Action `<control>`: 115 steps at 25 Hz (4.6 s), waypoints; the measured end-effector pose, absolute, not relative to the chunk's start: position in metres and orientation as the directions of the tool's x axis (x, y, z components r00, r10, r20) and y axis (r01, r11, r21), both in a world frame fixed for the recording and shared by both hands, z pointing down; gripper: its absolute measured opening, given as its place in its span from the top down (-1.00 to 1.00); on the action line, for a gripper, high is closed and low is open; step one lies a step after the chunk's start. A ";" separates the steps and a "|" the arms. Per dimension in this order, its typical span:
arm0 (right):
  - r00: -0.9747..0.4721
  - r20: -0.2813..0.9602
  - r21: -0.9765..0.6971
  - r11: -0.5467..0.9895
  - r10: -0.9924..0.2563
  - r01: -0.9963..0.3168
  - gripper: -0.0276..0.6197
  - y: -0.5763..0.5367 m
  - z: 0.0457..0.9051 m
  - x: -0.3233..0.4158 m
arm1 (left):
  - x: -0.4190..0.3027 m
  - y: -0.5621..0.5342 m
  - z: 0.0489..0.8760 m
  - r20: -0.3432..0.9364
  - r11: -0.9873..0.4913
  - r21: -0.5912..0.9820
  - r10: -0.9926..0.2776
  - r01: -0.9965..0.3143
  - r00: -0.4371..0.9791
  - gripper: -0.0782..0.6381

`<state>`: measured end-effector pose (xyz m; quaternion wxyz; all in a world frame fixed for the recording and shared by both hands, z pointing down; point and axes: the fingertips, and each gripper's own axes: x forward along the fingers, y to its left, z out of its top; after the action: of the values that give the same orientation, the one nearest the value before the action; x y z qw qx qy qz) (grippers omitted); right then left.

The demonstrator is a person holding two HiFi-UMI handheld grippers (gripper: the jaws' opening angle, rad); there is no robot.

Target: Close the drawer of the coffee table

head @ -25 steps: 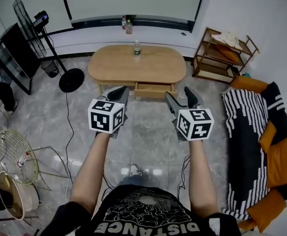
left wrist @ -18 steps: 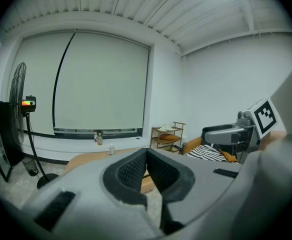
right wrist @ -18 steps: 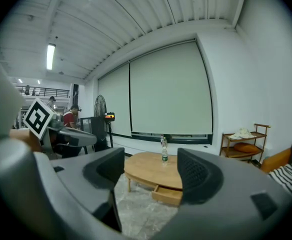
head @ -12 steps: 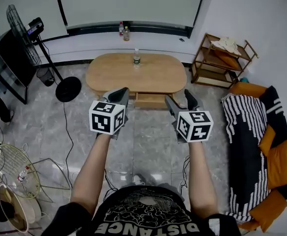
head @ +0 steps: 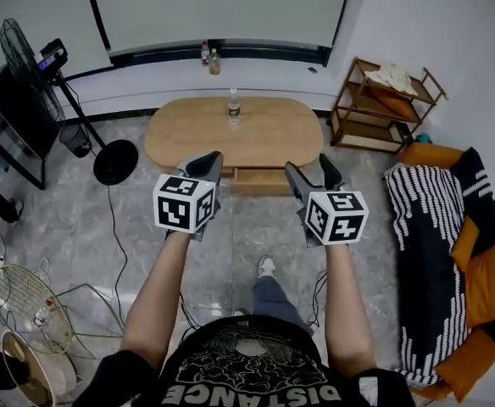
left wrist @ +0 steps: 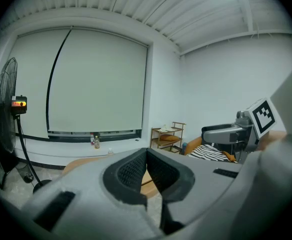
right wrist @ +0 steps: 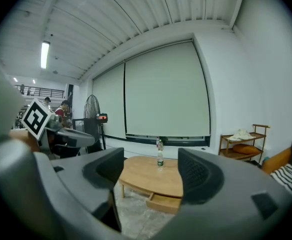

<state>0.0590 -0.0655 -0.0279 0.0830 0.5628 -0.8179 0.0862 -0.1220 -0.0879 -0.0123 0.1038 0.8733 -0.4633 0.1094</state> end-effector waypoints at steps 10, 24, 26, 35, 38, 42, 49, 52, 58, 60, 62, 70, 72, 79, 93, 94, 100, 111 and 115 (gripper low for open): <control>-0.377 0.229 -0.067 0.372 -0.897 -0.926 -0.09 -0.154 -0.014 0.077 | -0.107 -0.172 -0.004 0.294 -0.527 0.061 -0.802 -0.848 0.520 0.78; -0.414 0.247 -0.070 0.410 -0.876 -0.909 -0.09 -0.283 -0.008 0.124 | -0.061 -0.292 -0.002 0.314 -0.492 0.057 -0.817 -0.869 0.483 0.78; -0.419 0.252 -0.072 0.415 -0.872 -0.907 -0.09 -0.290 -0.005 0.125 | -0.060 -0.297 0.003 0.321 -0.487 0.060 -0.817 -0.871 0.479 0.77; -0.413 0.250 -0.085 0.406 -0.875 -0.910 -0.09 -0.297 0.024 0.127 | -0.050 -0.298 0.037 0.339 -0.514 0.052 -0.797 -0.856 0.499 0.77; -0.409 0.249 -0.087 0.400 -0.878 -0.912 -0.09 -0.297 0.039 0.126 | -0.053 -0.295 0.057 0.347 -0.512 0.059 -0.795 -0.857 0.498 0.77; -0.409 0.245 -0.093 0.398 -0.879 -0.912 -0.09 -0.298 0.065 0.123 | -0.058 -0.291 0.084 0.349 -0.509 0.055 -0.796 -0.859 0.494 0.77; -0.406 0.225 -0.082 0.398 -0.886 -0.914 -0.09 -0.309 0.130 0.117 | -0.066 -0.306 0.146 0.310 -0.509 0.050 -0.810 -0.860 0.497 0.77; -0.404 0.220 -0.077 0.396 -0.888 -0.915 -0.09 -0.314 0.161 0.115 | -0.068 -0.314 0.179 0.300 -0.508 0.057 -0.813 -0.860 0.500 0.77; -0.399 0.208 -0.066 0.394 -0.893 -0.917 -0.09 -0.326 0.232 0.112 | -0.066 -0.320 0.250 0.284 -0.525 0.036 -0.810 -0.850 0.512 0.77; -0.402 0.208 -0.061 0.399 -0.892 -0.915 -0.09 -0.328 0.258 0.108 | -0.070 -0.322 0.277 0.277 -0.521 0.037 -0.814 -0.853 0.510 0.77; -0.403 0.210 -0.055 0.401 -0.891 -0.915 -0.09 -0.327 0.282 0.109 | -0.069 -0.324 0.304 0.273 -0.522 0.045 -0.814 -0.852 0.513 0.77; -0.397 0.192 -0.033 0.398 -0.897 -0.917 -0.09 -0.316 0.367 0.105 | -0.060 -0.317 0.399 0.248 -0.555 0.046 -0.799 -0.830 0.548 0.77; -0.396 0.187 -0.032 0.397 -0.899 -0.917 -0.09 -0.311 0.385 0.103 | -0.060 -0.313 0.417 0.242 -0.560 0.044 -0.798 -0.828 0.552 0.77; -0.370 0.175 -0.040 0.369 -0.912 -0.929 -0.09 -0.286 0.435 0.105 | -0.052 -0.295 0.457 0.230 -0.590 0.024 -0.783 -0.807 0.578 0.76; -0.334 0.179 -0.081 0.324 -0.926 -0.943 -0.09 -0.251 0.520 0.109 | -0.030 -0.260 0.522 0.220 -0.633 0.045 -0.748 -0.773 0.626 0.76; -0.334 0.181 -0.081 0.324 -0.925 -0.942 -0.09 -0.248 0.526 0.109 | -0.030 -0.258 0.525 0.220 -0.632 0.044 -0.750 -0.774 0.624 0.76; -0.349 0.172 -0.184 0.318 -0.921 -0.930 -0.09 -0.244 0.556 0.108 | -0.029 -0.255 0.544 0.240 -0.631 0.043 -0.746 -0.775 0.621 0.75; -0.369 0.079 -0.586 0.257 -0.926 -0.768 -0.21 -0.257 0.609 0.111 | -0.037 -0.261 0.543 0.240 -0.610 0.049 -0.761 -0.791 0.602 0.75; -0.368 0.037 -0.753 0.216 -0.929 -0.621 -0.25 -0.264 0.632 0.113 | -0.038 -0.264 0.540 0.237 -0.604 0.045 -0.768 -0.796 0.596 0.75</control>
<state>0.1131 -0.2636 0.6316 -0.2189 0.5179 -0.7483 0.3520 -0.0375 -0.2637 0.5398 0.0731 0.8902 -0.4391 0.0968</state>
